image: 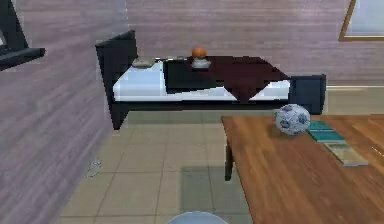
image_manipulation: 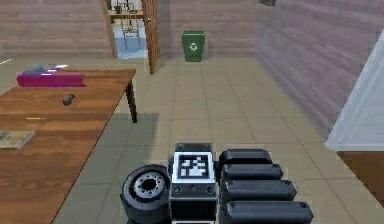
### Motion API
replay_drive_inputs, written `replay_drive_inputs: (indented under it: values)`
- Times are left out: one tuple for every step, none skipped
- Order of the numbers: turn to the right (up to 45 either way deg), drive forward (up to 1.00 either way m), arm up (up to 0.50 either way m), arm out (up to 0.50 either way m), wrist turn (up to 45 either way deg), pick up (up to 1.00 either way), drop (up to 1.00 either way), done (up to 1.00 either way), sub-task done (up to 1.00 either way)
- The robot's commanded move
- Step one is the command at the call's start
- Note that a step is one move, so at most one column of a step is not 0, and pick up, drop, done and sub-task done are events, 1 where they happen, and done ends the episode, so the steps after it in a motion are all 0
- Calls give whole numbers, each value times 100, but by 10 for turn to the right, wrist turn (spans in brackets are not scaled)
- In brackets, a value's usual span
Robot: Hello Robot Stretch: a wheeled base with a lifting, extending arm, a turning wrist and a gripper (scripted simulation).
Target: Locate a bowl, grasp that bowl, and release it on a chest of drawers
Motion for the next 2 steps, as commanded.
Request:
replay_drive_inputs:
  values:
    - [-450, 0, 0, 0, 0, 0, 0, 0, 0]
    - [-450, 0, 0, 0, 0, 0, 0, 0, 0]
